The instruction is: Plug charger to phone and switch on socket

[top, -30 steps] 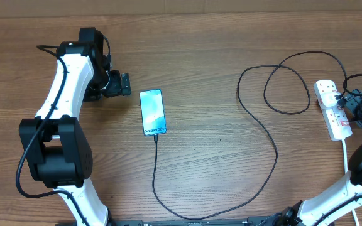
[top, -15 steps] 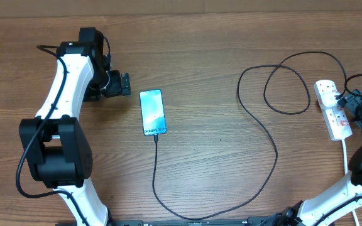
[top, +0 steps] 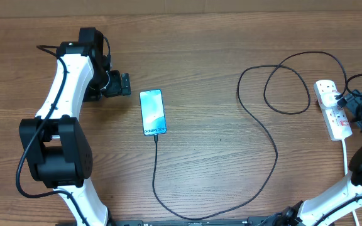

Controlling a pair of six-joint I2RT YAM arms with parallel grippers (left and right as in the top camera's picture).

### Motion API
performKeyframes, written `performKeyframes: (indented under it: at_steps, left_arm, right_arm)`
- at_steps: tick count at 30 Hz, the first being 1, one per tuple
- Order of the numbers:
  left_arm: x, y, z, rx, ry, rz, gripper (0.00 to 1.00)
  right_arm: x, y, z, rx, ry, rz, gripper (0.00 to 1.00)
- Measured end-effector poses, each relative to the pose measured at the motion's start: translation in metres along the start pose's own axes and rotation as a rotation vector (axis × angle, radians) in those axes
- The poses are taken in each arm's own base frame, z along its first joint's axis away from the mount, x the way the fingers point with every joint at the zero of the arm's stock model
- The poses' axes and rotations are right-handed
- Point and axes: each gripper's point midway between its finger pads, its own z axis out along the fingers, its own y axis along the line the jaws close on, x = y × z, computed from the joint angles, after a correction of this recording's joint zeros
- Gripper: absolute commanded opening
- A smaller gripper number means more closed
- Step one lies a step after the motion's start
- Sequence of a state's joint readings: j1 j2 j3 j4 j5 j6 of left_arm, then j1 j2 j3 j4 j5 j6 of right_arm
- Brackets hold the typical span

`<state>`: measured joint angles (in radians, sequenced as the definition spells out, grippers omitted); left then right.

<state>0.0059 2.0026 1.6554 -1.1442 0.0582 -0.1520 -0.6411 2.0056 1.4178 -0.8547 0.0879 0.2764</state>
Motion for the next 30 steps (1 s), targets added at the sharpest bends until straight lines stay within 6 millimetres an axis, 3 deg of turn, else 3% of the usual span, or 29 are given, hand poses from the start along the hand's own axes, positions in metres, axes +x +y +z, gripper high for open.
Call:
performKeyframes:
  at_steps: [13,19,22,27,30]
  left_arm:
    - [0.000,0.000,0.000,0.000,0.000,0.000,1.00]
    - [0.000,0.000,0.000,0.000,0.000,0.000,1.00]
    - [0.000,0.000,0.000,0.000,0.000,0.000,1.00]
    - [0.000,0.000,0.000,0.000,0.000,0.000,1.00]
    - [0.000,0.000,0.000,0.000,0.000,0.000,1.00]
  right_arm:
    - [0.003,0.000,-0.001,-0.002,0.013,-0.006,1.00]
    - [0.024,-0.004,-0.008,0.014,0.148,-0.027,1.00]
    - [0.029,-0.009,-0.018,0.033,0.213,-0.025,1.00]
    - [0.017,-0.003,-0.057,-0.019,0.227,0.001,1.00]
    - [0.029,0.003,-0.071,-0.052,0.274,0.000,0.98]
